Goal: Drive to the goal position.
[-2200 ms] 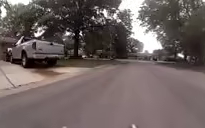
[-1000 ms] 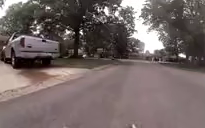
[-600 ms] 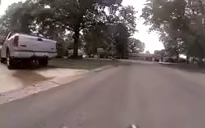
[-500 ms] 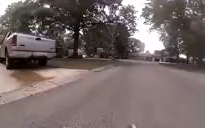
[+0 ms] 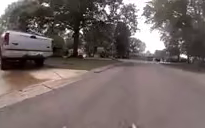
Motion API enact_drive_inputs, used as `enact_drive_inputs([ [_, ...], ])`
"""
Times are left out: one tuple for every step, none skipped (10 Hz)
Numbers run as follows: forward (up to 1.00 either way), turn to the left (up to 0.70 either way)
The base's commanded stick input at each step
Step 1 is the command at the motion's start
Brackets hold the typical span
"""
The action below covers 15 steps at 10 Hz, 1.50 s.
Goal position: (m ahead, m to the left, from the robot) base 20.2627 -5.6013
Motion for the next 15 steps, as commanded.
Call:
enact_drive_inputs([
  [0.70, 0.00],
  [0.70, 0.00],
  [0.70, 0.00],
  [0.70, 0.00],
  [0.70, 0.00],
  [0.70, 0.00],
  [0.70, 0.00],
  [0.70, -0.16],
  [0.70, -0.35],
  [0.70, -0.35],
  [0.70, -0.35],
  [0.70, -0.10],
  [0.70, 0.00],
  [0.70, 0.00],
  [0.70, 0.00],
])
